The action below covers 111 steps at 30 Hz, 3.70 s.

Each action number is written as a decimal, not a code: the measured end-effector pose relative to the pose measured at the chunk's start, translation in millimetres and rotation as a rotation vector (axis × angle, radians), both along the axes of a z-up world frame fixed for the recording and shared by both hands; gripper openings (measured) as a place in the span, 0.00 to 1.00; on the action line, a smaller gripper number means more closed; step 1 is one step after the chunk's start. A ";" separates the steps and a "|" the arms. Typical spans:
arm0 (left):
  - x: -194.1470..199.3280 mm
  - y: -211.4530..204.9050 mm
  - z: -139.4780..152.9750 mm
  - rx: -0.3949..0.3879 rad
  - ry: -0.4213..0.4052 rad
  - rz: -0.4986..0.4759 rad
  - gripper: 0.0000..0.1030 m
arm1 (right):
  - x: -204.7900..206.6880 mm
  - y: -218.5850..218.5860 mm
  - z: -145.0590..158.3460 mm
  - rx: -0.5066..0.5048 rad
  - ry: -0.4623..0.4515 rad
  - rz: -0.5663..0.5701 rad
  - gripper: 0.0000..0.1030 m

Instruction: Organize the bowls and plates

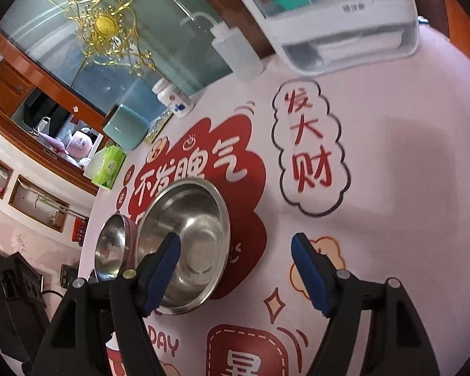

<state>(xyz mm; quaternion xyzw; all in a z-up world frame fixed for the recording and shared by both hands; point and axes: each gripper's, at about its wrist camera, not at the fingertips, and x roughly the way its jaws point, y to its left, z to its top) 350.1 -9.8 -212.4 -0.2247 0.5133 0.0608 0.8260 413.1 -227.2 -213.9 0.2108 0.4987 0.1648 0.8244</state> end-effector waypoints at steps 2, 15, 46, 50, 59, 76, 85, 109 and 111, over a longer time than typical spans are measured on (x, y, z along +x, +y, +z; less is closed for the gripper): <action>3.0 -0.6 -3.6 0.004 -0.001 -0.001 0.67 | 1.7 3.9 -6.2 0.003 0.009 0.013 0.71; 18.8 2.3 -22.6 0.005 0.020 0.010 0.51 | 11.9 14.9 -31.0 0.064 0.073 0.026 0.28; 18.5 -22.1 -15.9 0.081 0.044 -0.153 0.21 | -13.6 10.6 -26.7 0.077 0.094 0.062 0.11; 5.1 -26.5 -11.1 0.088 0.047 -0.178 0.21 | -26.2 5.7 -24.1 0.075 0.101 0.066 0.11; -26.9 -35.9 -2.2 0.111 0.073 -0.202 0.22 | -59.1 1.0 -15.4 0.062 0.111 0.093 0.12; -94.1 -31.2 34.2 0.139 0.055 -0.228 0.22 | -118.9 5.6 13.9 0.069 0.104 0.147 0.12; -127.5 -6.9 46.6 0.123 0.004 -0.238 0.22 | -155.7 30.5 31.6 0.046 0.049 0.138 0.13; -265.2 96.2 79.6 0.131 -0.062 -0.308 0.23 | -290.8 130.5 58.3 0.025 0.035 0.128 0.13; -273.5 105.1 79.7 0.136 -0.064 -0.312 0.23 | -297.6 138.4 57.5 0.028 0.036 0.129 0.13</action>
